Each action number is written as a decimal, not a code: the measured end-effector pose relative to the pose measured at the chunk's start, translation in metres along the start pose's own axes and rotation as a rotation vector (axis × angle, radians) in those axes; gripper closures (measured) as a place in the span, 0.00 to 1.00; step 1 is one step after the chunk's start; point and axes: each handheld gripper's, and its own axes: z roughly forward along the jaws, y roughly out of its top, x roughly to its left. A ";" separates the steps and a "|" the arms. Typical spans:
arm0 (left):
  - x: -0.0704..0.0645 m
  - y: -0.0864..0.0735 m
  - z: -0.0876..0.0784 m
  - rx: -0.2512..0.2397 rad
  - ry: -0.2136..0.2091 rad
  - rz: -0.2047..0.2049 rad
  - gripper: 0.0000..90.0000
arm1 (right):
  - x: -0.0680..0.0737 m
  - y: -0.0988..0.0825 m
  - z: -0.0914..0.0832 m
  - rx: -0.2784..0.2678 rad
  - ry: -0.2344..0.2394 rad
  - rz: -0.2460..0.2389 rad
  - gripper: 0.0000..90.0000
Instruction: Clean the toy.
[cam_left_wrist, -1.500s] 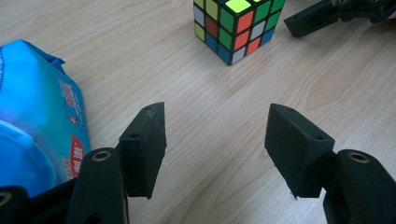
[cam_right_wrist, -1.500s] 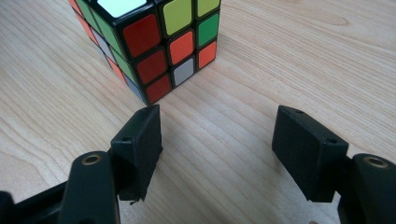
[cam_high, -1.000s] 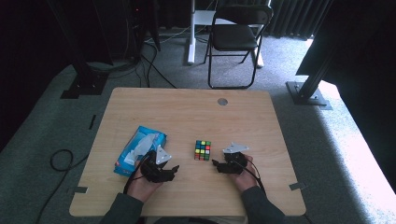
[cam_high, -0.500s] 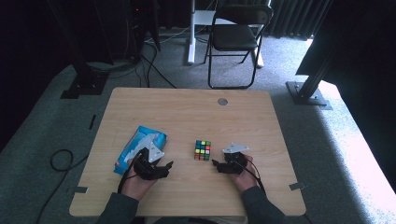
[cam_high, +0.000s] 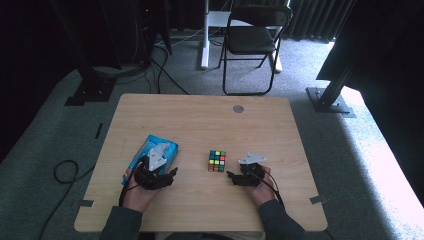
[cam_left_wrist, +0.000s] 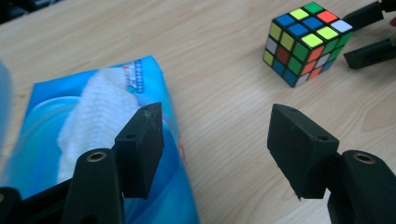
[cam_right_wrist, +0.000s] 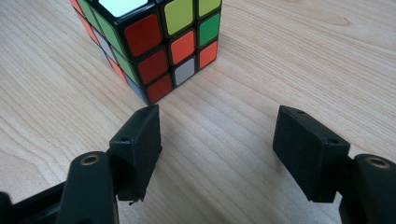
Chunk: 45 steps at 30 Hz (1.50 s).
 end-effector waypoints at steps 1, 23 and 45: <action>0.001 0.000 -0.001 -0.006 0.006 -0.001 0.41 | 0.000 0.000 0.000 0.000 0.000 0.000 0.36; 0.019 -0.011 0.000 0.039 0.167 -0.010 0.46 | 0.000 0.000 0.000 0.001 0.000 -0.001 0.35; 0.036 -0.018 0.006 0.066 0.222 -0.082 0.88 | 0.000 0.000 0.000 0.000 0.000 0.001 0.35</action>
